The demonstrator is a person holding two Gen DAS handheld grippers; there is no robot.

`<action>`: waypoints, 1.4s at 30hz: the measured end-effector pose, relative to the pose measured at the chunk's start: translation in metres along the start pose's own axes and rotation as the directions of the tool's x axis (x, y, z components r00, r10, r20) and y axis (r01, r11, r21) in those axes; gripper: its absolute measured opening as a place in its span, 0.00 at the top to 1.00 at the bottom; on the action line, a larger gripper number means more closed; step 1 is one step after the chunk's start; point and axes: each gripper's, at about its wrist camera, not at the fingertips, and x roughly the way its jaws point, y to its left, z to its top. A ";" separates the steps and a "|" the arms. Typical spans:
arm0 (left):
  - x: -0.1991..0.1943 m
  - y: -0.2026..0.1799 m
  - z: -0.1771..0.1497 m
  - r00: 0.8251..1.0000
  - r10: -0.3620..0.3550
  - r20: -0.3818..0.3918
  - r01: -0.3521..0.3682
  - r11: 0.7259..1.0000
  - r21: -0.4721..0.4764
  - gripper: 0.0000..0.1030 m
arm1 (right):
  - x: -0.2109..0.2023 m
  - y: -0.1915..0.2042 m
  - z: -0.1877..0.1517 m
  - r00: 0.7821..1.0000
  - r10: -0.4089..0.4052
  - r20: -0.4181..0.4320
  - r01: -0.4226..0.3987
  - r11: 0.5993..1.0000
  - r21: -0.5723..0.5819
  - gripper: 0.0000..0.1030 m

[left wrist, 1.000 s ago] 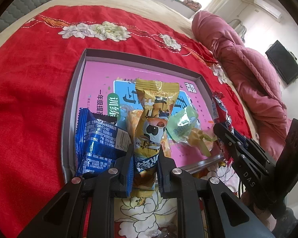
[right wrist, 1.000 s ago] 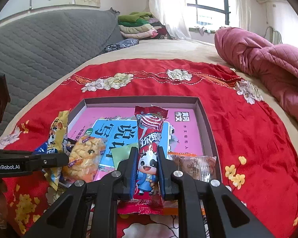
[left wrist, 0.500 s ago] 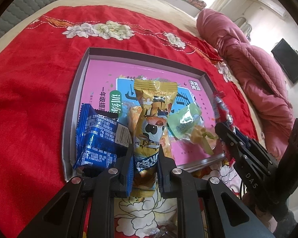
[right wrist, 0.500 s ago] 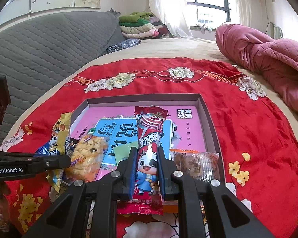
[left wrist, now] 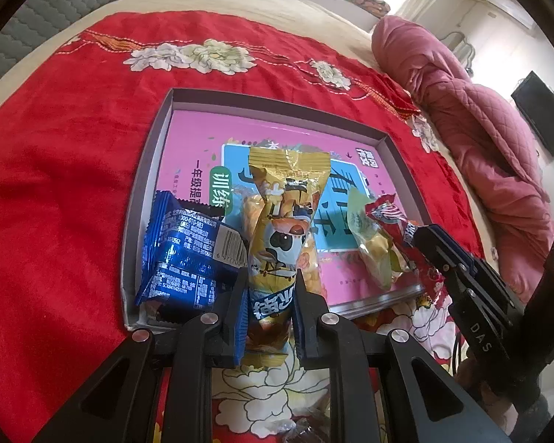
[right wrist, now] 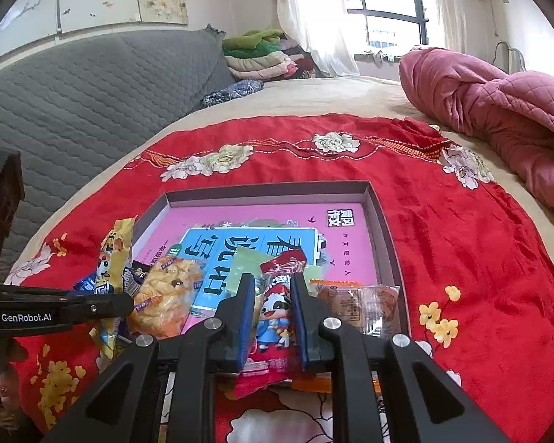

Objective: Organize snacks
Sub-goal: 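Open the right tool to drop the red panda stick while the left tool lowers the yellow tube, then open the left tool to release the yellow tube snack into the box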

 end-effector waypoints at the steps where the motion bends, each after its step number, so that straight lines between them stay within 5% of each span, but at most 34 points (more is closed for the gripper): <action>1: 0.000 0.000 0.000 1.000 0.003 0.001 -0.003 1.000 0.002 0.80 | 0.000 -0.001 0.000 1.000 0.000 0.000 0.000 1.000 0.001 0.79; 24: -0.008 -0.003 0.005 0.999 0.034 0.038 -0.035 0.999 0.018 0.64 | -0.007 0.000 0.001 1.000 0.010 0.019 -0.010 1.000 0.007 0.66; 42: -0.011 0.016 0.014 0.991 0.098 0.091 -0.101 0.994 0.032 0.63 | -0.008 0.001 0.002 1.000 0.021 0.016 -0.021 1.000 0.010 0.66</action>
